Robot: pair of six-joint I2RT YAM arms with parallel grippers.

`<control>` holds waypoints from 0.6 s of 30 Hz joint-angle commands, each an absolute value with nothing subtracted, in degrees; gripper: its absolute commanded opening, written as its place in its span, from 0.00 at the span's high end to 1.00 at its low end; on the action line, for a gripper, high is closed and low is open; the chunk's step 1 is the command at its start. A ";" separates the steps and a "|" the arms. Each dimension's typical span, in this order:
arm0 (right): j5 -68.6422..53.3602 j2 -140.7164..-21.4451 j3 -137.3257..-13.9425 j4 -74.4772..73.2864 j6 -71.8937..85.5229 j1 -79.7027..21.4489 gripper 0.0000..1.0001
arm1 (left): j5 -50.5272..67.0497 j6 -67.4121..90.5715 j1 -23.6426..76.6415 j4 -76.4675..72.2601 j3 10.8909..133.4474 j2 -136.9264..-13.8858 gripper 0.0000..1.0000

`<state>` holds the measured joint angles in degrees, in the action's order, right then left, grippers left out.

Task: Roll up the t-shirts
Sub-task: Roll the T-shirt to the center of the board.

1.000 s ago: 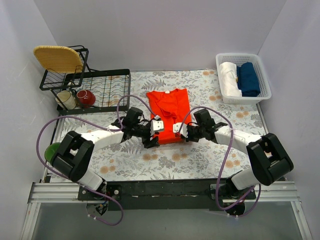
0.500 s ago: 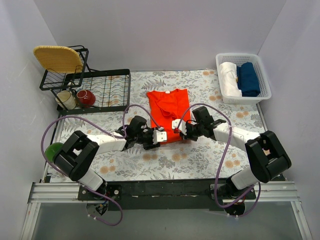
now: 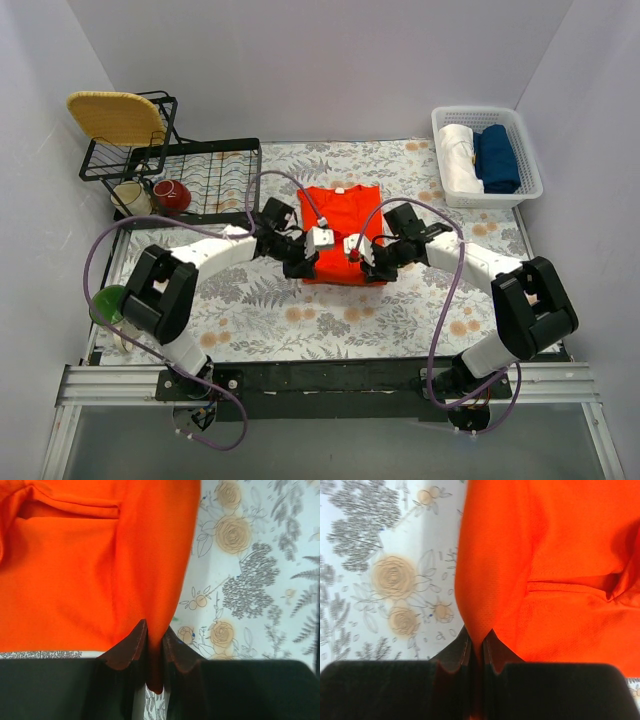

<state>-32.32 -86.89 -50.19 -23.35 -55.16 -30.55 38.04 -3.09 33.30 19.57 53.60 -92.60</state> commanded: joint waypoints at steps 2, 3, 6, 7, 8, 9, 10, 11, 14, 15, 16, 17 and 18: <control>-40.51 -86.92 -55.01 -43.64 -62.13 -29.27 0.91 | 52.81 -9.83 29.53 51.92 66.69 -99.48 1.00; -41.21 -87.62 -55.45 -45.77 -64.14 -29.01 0.92 | 53.87 -10.28 29.36 53.07 67.84 -100.45 1.00; -43.06 -90.60 -58.52 -54.38 -67.23 -28.13 0.92 | 54.58 -10.55 29.00 53.88 68.55 -101.07 1.00; -43.50 -91.83 -59.58 -57.28 -69.67 -27.95 0.93 | 54.93 -10.37 29.00 53.88 69.08 -101.77 1.00; -43.85 -93.06 -60.55 -61.13 -70.65 -27.25 0.93 | 55.19 -10.89 29.00 54.49 69.52 -102.30 1.00; -44.55 -95.77 -62.64 -63.43 -71.80 -26.99 0.93 | 55.37 -11.07 29.00 54.84 69.87 -102.91 1.00; -44.82 -97.11 -63.62 -64.76 -73.02 -26.63 0.93 | 55.81 -11.16 29.09 55.45 70.31 -103.96 1.00; -44.91 -98.25 -64.68 -65.56 -73.47 -25.93 0.94 | 55.72 -11.77 29.00 55.81 70.57 -104.67 1.00; -45.18 -102.29 -67.93 -68.02 -75.05 -24.53 0.94 | 55.28 -11.25 28.92 55.20 71.19 -106.43 1.00; -45.18 -104.04 -68.55 -68.46 -75.41 -24.26 0.94 | 55.20 -11.25 28.92 55.11 71.54 -106.87 1.00; -45.18 -105.02 -70.03 -69.16 -75.67 -24.00 0.94 | 55.20 -11.16 28.65 54.93 71.89 -107.48 1.00; -45.18 -105.90 -70.66 -69.52 -76.37 -23.56 0.94 | 55.02 -11.25 28.57 54.93 72.85 -108.62 1.00; -45.26 -107.82 -71.53 -70.22 -76.72 -23.38 0.94 | 54.93 -11.51 28.30 55.02 73.47 -109.24 1.00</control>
